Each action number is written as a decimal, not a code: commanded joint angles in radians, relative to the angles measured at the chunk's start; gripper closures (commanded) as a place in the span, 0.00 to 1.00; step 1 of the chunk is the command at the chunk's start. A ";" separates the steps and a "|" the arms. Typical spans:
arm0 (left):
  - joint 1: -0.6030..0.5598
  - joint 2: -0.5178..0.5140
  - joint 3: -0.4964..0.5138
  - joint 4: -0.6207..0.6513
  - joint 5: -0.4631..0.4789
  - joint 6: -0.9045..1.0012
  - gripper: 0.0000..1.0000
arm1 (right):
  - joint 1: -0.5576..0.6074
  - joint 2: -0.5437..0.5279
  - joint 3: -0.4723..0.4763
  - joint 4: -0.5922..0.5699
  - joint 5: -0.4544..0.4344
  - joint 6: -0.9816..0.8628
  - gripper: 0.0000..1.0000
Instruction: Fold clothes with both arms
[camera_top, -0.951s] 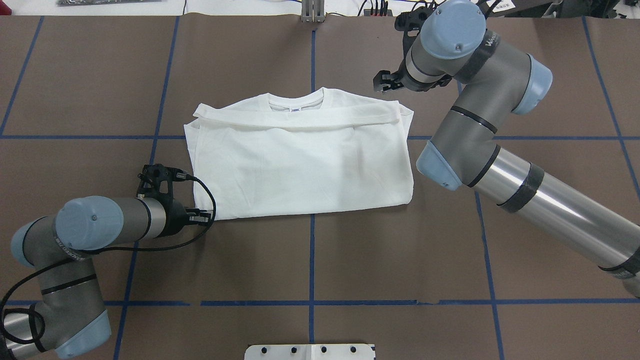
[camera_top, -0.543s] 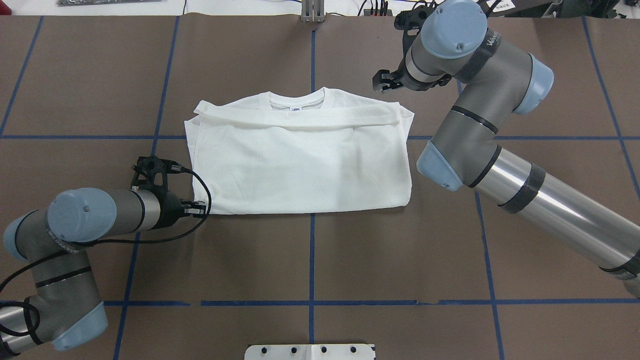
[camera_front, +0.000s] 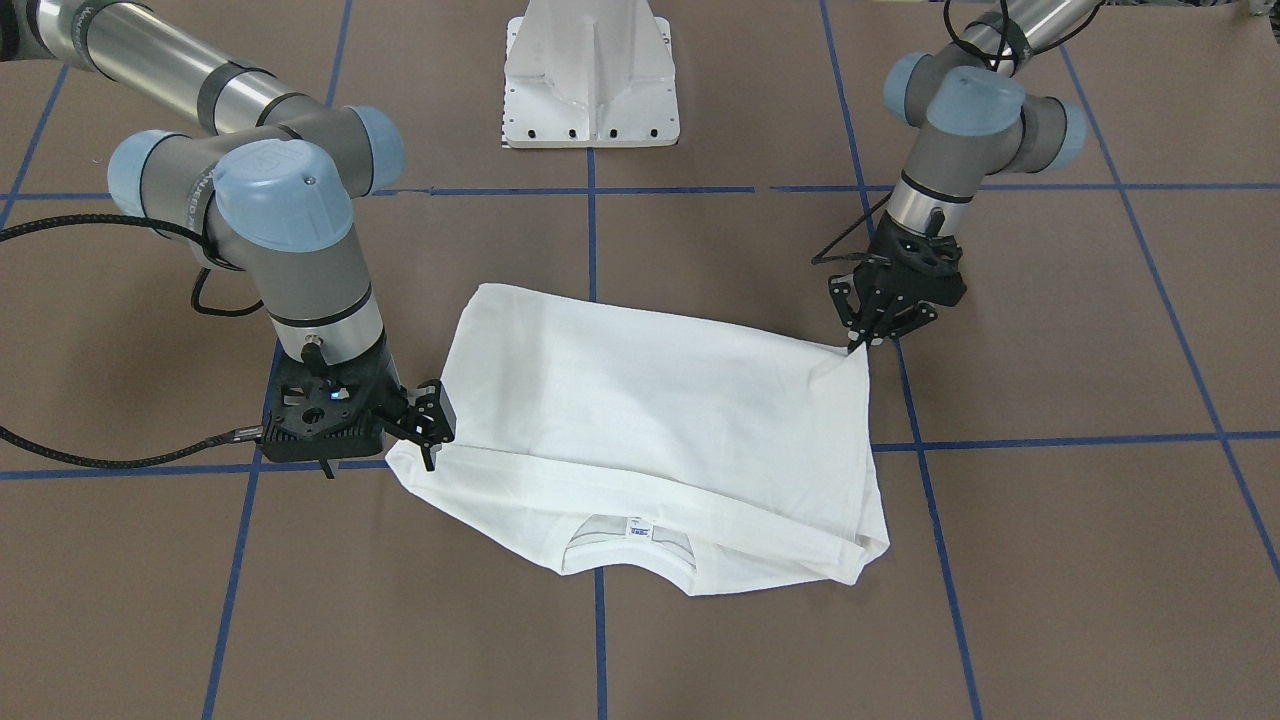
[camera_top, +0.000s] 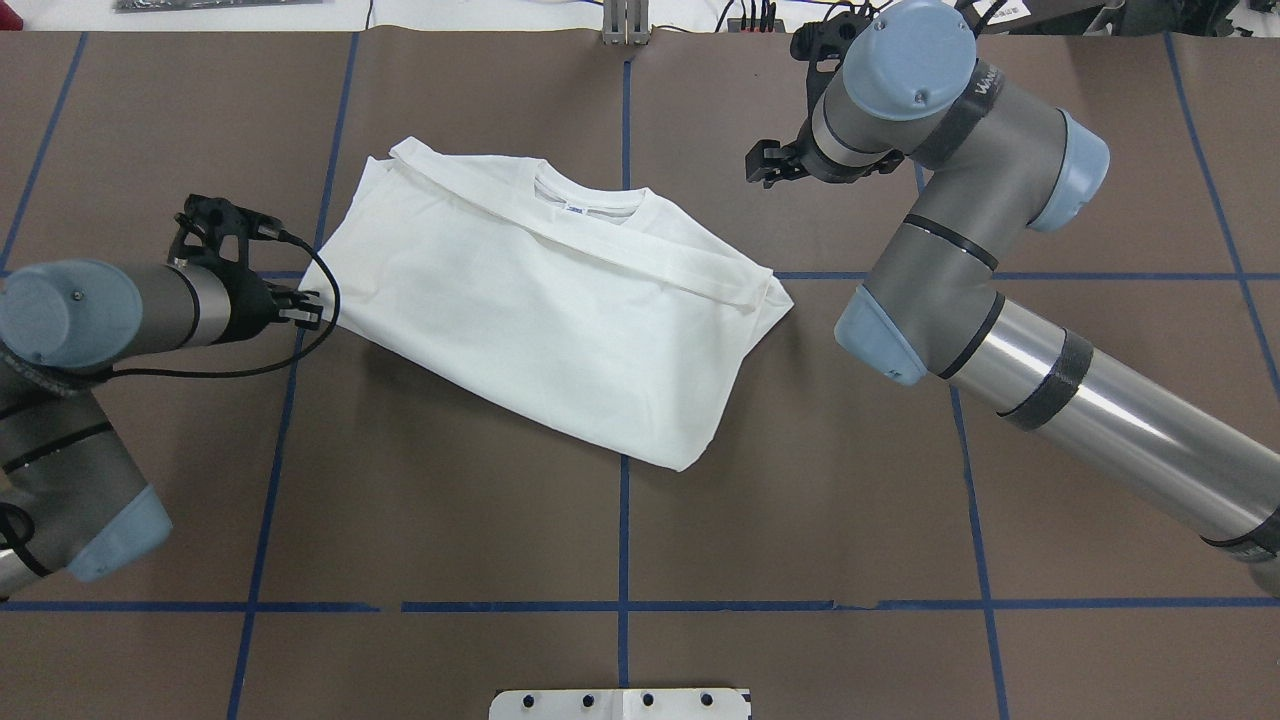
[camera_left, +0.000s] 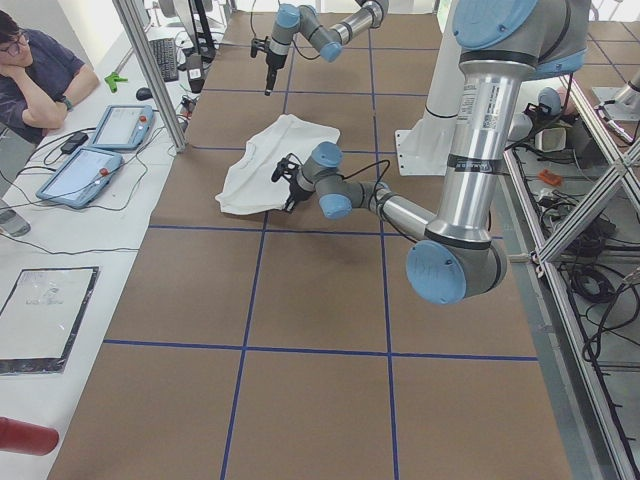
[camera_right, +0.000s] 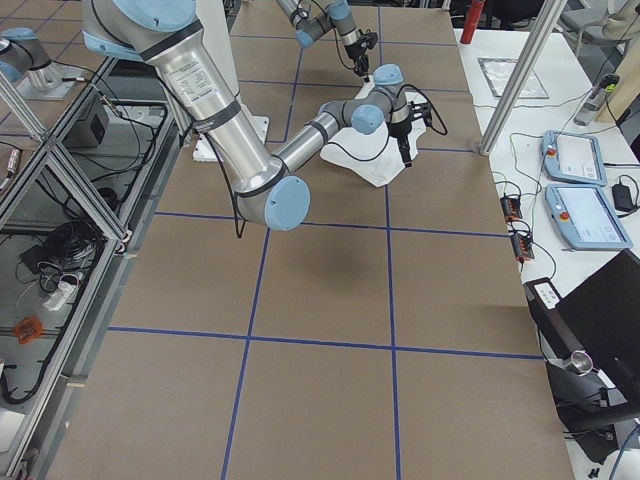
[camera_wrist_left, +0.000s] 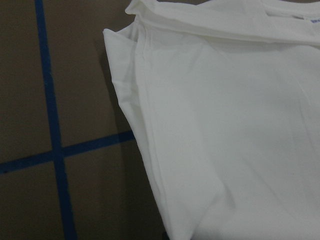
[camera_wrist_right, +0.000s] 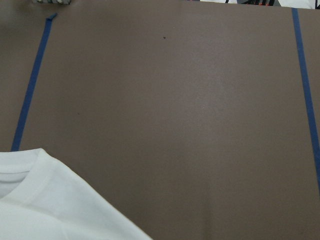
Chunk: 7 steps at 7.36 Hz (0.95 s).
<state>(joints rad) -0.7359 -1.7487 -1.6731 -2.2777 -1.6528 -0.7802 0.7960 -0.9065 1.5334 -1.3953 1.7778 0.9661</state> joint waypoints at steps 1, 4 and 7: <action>-0.199 -0.148 0.231 -0.005 0.001 0.209 1.00 | -0.012 0.000 0.014 -0.001 -0.001 0.017 0.00; -0.246 -0.493 0.650 0.009 0.008 0.228 1.00 | -0.079 0.015 0.060 -0.001 -0.020 0.115 0.00; -0.263 -0.516 0.617 0.010 -0.005 0.279 0.00 | -0.138 0.069 0.047 -0.005 -0.058 0.218 0.00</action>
<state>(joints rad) -0.9907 -2.2611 -1.0067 -2.2759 -1.6509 -0.5140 0.6816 -0.8650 1.5899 -1.3975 1.7319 1.1271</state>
